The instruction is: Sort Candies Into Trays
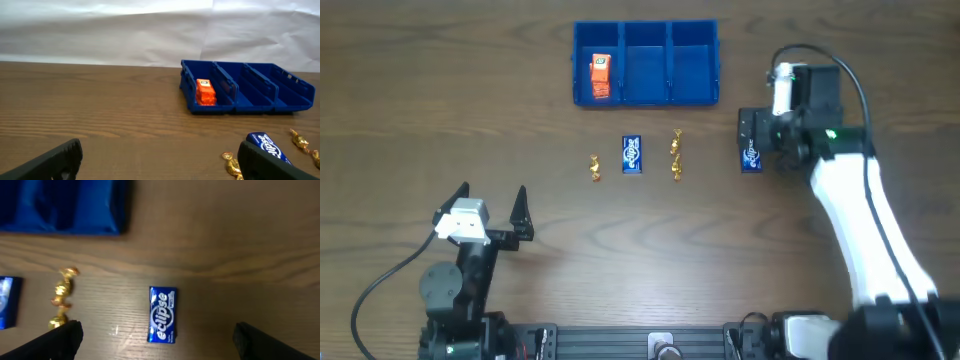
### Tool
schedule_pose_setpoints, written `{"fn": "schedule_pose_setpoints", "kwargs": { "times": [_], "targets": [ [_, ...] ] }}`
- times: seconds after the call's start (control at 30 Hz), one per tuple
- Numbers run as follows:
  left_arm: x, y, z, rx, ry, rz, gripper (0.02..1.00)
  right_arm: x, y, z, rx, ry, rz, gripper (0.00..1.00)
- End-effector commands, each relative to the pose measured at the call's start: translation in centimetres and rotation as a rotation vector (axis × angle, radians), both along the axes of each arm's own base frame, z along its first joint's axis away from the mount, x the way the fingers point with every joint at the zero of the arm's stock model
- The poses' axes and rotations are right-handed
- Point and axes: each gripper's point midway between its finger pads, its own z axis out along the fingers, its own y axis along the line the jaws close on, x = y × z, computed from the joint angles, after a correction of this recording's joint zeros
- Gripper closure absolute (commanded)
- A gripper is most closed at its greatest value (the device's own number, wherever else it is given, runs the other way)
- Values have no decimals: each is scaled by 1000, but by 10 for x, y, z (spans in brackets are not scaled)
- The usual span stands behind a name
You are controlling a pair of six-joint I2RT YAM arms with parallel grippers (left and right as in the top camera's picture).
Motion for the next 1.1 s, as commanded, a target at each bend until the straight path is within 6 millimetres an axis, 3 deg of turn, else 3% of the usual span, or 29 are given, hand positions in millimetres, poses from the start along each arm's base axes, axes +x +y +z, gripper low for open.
{"fn": "schedule_pose_setpoints", "kwargs": {
  "times": [0.03,0.23,0.43,0.9,1.1],
  "targets": [
    [-1,-5,-16,-5,46,-25,20,13,1,-44,0,129,-12,3],
    [-1,-5,-16,-5,46,-25,20,14,0,-98,-13,250,-19,3],
    [-1,-4,-16,-5,46,-24,20,11,-6,-124,-48,308,-33,3],
    [-1,-5,-16,-5,46,-25,20,6,-13,-146,-81,362,-57,3],
    [-1,-5,-16,-5,46,-25,20,9,-12,-145,-80,352,-57,23]
  ]
}}
